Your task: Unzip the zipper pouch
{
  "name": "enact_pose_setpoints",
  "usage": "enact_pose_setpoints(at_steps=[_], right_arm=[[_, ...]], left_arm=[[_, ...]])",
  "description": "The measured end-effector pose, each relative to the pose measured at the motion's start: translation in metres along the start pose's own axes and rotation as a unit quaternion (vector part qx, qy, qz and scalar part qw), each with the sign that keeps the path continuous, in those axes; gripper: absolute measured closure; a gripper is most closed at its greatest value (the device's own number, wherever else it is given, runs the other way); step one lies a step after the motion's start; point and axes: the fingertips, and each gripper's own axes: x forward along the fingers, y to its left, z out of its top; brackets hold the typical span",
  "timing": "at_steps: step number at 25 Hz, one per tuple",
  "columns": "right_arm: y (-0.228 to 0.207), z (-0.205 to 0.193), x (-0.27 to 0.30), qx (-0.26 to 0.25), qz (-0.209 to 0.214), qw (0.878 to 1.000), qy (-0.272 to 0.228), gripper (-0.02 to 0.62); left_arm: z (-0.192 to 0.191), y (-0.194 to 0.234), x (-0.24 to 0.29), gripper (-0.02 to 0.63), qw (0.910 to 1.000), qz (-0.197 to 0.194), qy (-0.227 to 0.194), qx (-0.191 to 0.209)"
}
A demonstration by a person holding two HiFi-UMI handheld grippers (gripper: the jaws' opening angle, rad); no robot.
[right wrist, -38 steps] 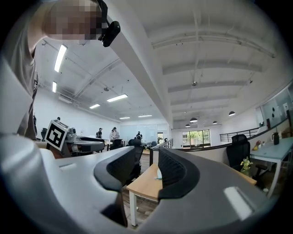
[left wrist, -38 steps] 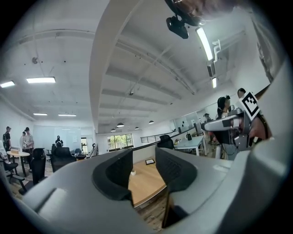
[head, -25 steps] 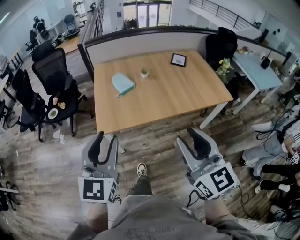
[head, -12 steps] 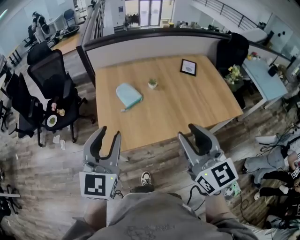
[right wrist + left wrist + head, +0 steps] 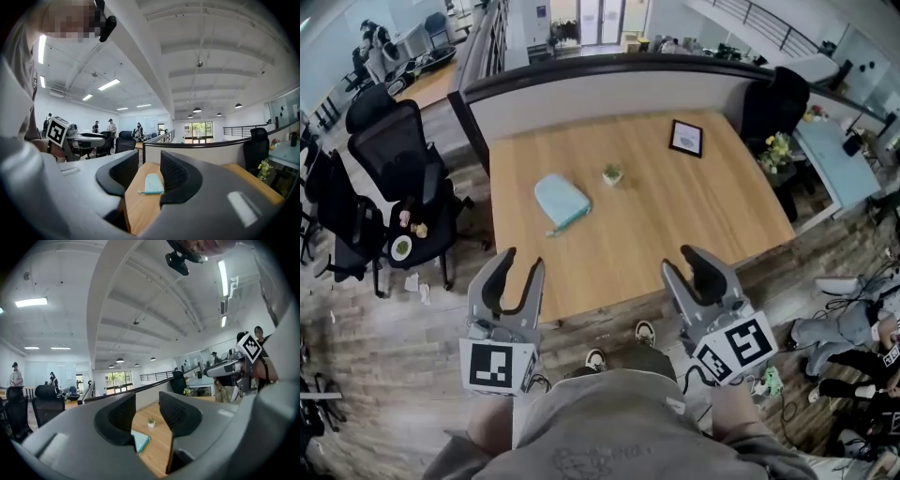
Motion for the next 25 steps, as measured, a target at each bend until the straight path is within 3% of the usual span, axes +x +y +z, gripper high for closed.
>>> enact_pose_setpoints(at_steps=[5,13,25], right_arm=[[-0.022,-0.006,0.035,-0.006,0.017,1.0,0.002,0.456],[-0.091,-0.004,0.094,0.001,0.069,0.998,0.007,0.456],[-0.213,-0.003,0.168,0.003,0.176,0.984,0.031,0.456]], left_arm=[[-0.007,0.017,0.029,0.448,0.9997,0.021,0.006,0.006],[-0.012,0.03,0.095,0.448,0.9959,0.075,0.049,0.007],[-0.004,0.004,0.206,0.448,0.9849,0.156,0.073,-0.008]])
